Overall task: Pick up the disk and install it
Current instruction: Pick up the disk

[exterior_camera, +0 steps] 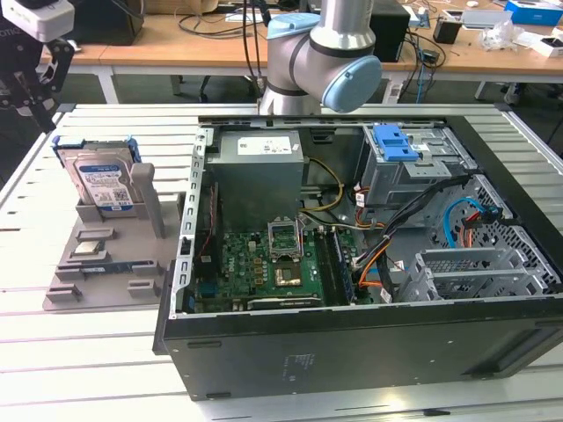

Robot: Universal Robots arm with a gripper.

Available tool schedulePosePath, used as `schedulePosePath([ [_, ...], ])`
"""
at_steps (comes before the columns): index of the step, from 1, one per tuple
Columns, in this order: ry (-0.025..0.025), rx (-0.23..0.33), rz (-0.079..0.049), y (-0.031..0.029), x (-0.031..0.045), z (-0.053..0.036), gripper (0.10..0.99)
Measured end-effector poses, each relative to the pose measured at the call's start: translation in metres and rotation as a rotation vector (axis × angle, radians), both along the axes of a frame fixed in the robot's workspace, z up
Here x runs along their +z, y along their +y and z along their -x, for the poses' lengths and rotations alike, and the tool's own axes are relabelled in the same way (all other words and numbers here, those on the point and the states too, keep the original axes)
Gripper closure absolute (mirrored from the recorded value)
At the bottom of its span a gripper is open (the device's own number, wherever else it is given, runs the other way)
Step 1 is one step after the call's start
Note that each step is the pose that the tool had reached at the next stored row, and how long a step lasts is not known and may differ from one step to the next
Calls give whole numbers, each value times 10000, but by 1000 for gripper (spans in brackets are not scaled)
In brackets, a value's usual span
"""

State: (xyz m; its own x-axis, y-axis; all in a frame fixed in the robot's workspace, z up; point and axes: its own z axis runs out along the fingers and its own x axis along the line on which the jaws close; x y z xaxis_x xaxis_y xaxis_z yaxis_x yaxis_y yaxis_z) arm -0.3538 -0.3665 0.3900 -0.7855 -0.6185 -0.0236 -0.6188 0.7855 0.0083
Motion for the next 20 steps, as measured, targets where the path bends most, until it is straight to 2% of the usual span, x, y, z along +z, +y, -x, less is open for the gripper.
schedulePosePath([
  [20,0,2895,0,0,0,0,984],
])
